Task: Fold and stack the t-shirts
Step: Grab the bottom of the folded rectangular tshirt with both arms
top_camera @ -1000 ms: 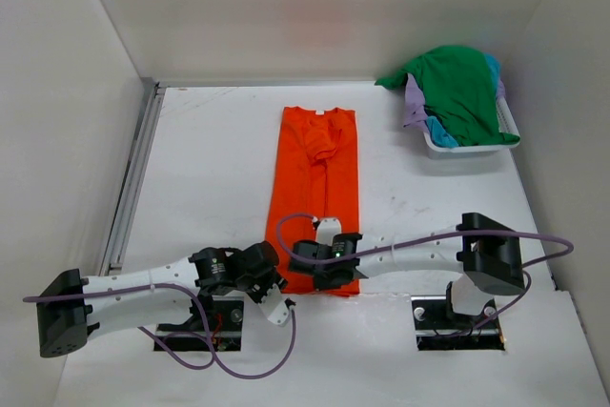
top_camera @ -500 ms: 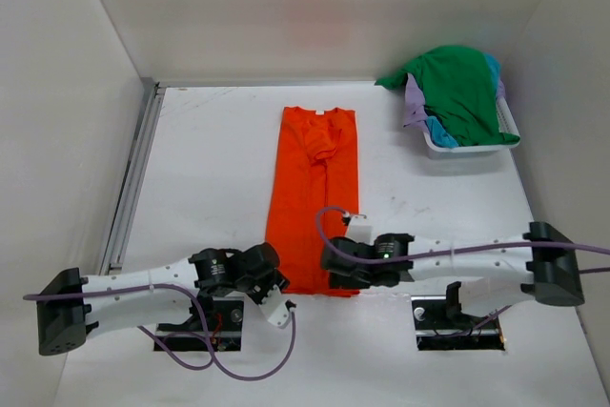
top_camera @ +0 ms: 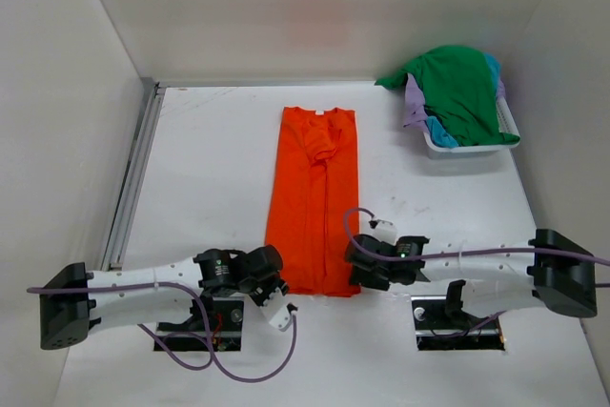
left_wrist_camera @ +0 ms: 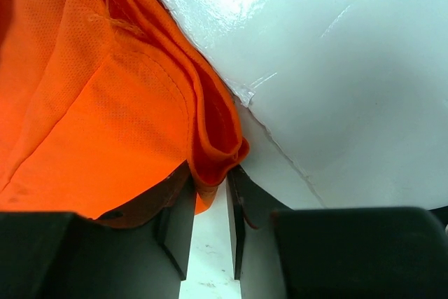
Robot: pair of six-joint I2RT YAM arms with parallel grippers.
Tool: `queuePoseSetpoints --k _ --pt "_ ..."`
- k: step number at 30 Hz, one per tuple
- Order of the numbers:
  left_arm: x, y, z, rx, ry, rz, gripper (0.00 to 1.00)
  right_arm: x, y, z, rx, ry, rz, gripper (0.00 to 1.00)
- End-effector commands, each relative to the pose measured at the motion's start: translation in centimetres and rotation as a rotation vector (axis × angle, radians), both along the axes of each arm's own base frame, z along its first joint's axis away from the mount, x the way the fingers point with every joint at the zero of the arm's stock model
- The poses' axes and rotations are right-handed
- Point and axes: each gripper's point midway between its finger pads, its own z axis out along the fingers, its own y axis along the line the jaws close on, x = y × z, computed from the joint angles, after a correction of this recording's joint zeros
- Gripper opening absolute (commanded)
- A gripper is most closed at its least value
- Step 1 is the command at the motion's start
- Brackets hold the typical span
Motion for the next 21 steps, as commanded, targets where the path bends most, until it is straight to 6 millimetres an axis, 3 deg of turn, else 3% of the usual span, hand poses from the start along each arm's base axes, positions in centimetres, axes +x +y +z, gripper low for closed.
queuePoseSetpoints --k 1,6,12,17,21 --pt "0.2 -1.6 1.5 -0.060 0.005 0.009 0.19 0.5 4.1 1.2 0.170 0.001 0.015 0.50" --pt "0.7 -1.9 2.1 -0.084 0.005 0.045 0.14 -0.6 5.5 0.4 0.213 0.059 0.035 0.37" --pt "1.3 -2.3 3.0 -0.122 0.029 0.119 0.08 -0.6 5.6 1.1 0.236 0.050 0.043 0.05" --pt "2.3 -3.1 5.2 -0.183 0.084 0.234 0.04 0.8 5.9 3.9 0.274 0.002 0.056 0.00" --pt "5.0 -4.3 9.2 -0.278 0.149 0.387 0.03 2.7 5.9 6.7 0.283 -0.048 0.070 0.00"
